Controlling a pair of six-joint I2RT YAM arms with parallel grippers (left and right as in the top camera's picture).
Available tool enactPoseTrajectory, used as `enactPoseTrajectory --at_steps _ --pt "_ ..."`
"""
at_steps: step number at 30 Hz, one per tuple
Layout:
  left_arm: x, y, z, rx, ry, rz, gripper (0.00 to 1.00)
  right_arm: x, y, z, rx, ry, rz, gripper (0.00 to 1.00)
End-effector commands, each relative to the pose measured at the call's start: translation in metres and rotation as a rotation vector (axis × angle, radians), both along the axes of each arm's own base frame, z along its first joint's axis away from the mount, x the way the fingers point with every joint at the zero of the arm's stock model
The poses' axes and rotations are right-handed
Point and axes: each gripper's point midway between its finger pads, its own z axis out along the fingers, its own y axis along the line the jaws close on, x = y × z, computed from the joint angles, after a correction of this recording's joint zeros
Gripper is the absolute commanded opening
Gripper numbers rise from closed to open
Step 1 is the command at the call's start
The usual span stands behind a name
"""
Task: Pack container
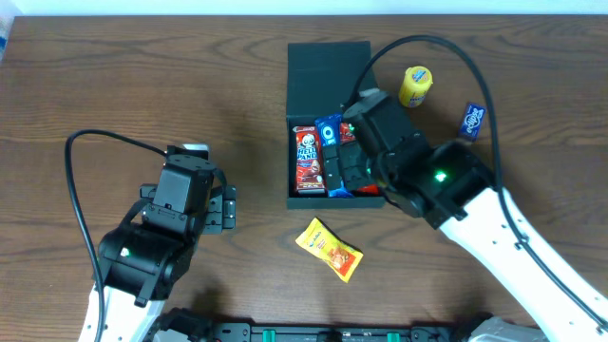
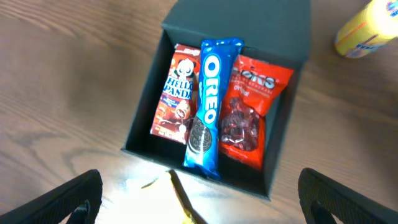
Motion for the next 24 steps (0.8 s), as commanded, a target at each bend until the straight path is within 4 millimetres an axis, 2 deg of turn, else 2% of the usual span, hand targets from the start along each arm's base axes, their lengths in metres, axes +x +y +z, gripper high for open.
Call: enactPoseTrajectory --at_steps 1,16,21,24 --pt "-0.001 0.001 -0.002 0.006 0.007 -0.001 0.95 0.008 0.005 -0.008 0.003 -0.031 0.008 0.99" --pt "-0.001 0.001 -0.002 0.006 0.007 -0.001 0.95 0.030 0.031 -0.093 -0.078 0.129 0.027 0.99" --pt "-0.001 0.001 -0.002 0.006 0.007 -0.001 0.95 0.025 0.051 -0.111 -0.067 0.166 0.185 0.99" --pt "-0.001 0.001 -0.002 0.006 0.007 -0.001 0.95 0.024 0.055 -0.117 -0.068 0.175 0.213 0.99"
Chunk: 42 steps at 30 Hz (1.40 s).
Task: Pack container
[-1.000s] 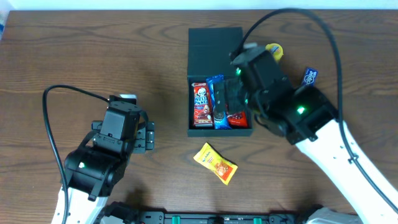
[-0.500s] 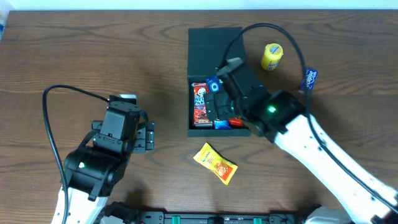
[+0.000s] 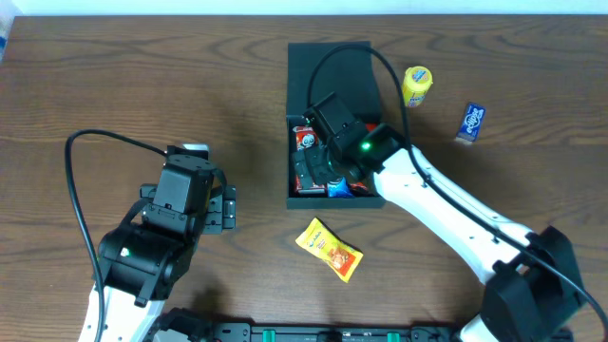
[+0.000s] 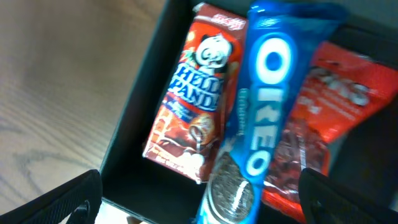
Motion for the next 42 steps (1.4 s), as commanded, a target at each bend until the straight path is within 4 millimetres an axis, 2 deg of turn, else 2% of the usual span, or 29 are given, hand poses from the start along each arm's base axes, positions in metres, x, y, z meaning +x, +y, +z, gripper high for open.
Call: enactPoseTrajectory --at_steps 1,10,22,29,36,42 --pt "-0.001 0.001 -0.002 0.006 0.007 -0.001 0.95 -0.004 0.006 -0.008 0.001 0.020 0.082 0.99" --pt "-0.001 0.001 -0.002 0.006 0.007 -0.001 0.95 -0.006 0.012 -0.025 0.014 0.064 0.176 0.99" --pt "-0.001 0.001 -0.002 0.006 0.007 -0.001 0.95 0.001 0.007 -0.040 -0.003 0.079 0.169 0.99" --pt "-0.001 0.001 -0.002 0.006 0.007 -0.001 0.95 0.003 0.009 -0.042 0.004 0.067 0.169 0.99" --pt "-0.001 0.001 -0.002 0.006 0.007 -0.001 0.95 -0.001 0.001 -0.055 -0.006 0.084 0.160 0.99" --pt "-0.001 0.001 -0.002 0.006 0.007 -0.001 0.95 0.000 -0.001 -0.057 -0.008 0.083 0.155 0.99"
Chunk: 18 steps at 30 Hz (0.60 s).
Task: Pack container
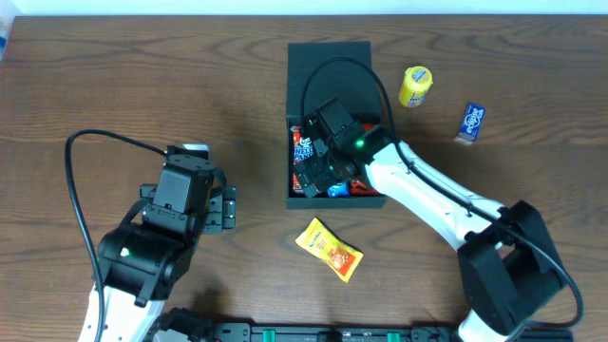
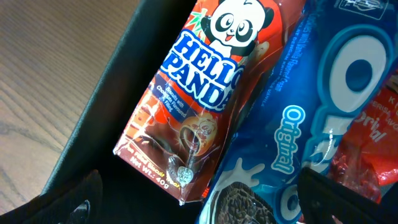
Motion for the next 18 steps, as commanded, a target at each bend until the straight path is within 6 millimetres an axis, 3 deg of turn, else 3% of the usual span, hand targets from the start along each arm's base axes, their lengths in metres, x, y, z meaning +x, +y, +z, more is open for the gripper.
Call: enactPoseTrajectory --at_steps 1,6,10,14,18 --pt "-0.001 0.001 -0.002 0.006 0.007 -0.001 0.95 0.001 -0.004 -0.006 -0.012 0.005 0.006 0.99" --pt "-0.001 0.001 -0.002 0.006 0.007 -0.001 0.95 0.009 -0.010 0.022 -0.025 -0.066 -0.017 0.99" --pt "-0.001 0.001 -0.002 0.006 0.007 -0.001 0.95 0.005 -0.022 0.070 -0.014 -0.153 -0.037 0.99" --pt "-0.001 0.001 -0.002 0.006 0.007 -0.001 0.95 -0.023 -0.031 0.102 -0.015 -0.169 0.011 0.99" --pt "-0.001 0.001 -0.002 0.006 0.007 -0.001 0.95 -0.064 -0.040 0.103 -0.071 -0.098 0.073 0.99"
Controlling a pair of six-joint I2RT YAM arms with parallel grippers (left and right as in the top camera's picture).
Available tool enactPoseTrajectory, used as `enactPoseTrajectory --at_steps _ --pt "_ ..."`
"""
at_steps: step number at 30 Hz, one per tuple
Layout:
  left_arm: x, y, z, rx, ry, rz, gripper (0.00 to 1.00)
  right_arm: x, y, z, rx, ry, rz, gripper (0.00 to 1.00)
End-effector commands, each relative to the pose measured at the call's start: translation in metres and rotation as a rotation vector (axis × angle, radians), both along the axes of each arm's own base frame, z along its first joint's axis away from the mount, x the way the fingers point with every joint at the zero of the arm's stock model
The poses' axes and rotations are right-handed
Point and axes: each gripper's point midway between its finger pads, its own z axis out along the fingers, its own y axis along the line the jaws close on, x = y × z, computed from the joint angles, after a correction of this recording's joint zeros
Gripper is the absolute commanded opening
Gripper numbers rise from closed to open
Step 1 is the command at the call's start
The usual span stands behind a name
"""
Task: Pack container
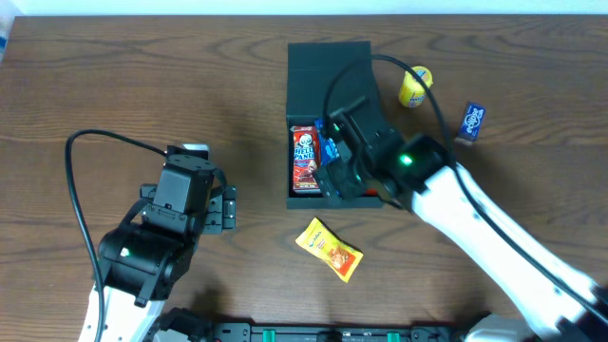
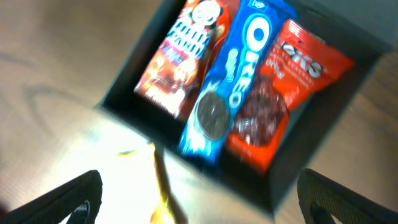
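Note:
The black box point(image 1: 296, 195) lies open, its lid point(image 1: 328, 66) folded back. Inside lie a Hello Panda pack point(image 2: 180, 56), a blue Oreo pack point(image 2: 227, 74) and a red snack bag point(image 2: 280, 87), side by side. My right gripper point(image 2: 199, 205) hangs open and empty above the box's near wall. A yellow snack packet point(image 1: 329, 249) lies on the table in front of the box. My left gripper point(image 1: 226, 209) rests on the table far to the left. The right wrist view is motion-blurred.
A yellow tub point(image 1: 414, 85) stands right of the lid. A small blue packet point(image 1: 472, 120) lies further right. The right arm's cable point(image 1: 380, 62) loops over the lid. The table's front edge carries a black rail point(image 1: 313, 332).
My right gripper was low inside the box, close over the Hello Panda and Oreo packs. Now it stands higher and back over the box's near wall, still open and empty.
My right gripper hung open above the box with three snacks in it. It was then closer over them, then very close to the Hello Panda pack. Now it is back up with nothing held. The packs lie as before, and the left arm stayed still.

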Motion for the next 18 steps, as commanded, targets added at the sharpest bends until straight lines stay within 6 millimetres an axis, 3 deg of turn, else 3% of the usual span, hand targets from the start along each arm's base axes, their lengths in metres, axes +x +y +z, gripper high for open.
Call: enactPoseTrajectory --at_steps 1,6,13,18 --pt "-0.001 0.001 -0.002 0.006 0.007 -0.001 0.95 -0.026 0.002 -0.003 -0.055 0.036 0.073 0.99" --pt "-0.001 0.001 -0.002 0.006 0.007 -0.001 0.95 -0.057 0.001 -0.017 -0.116 0.111 0.112 0.99" --pt "-0.001 0.001 -0.002 0.006 0.007 -0.001 0.95 -0.072 0.012 -0.015 -0.074 0.091 0.114 0.99" --pt "-0.001 0.001 -0.002 0.006 0.007 -0.001 0.95 -0.083 0.002 -0.014 -0.035 0.054 0.122 0.99"
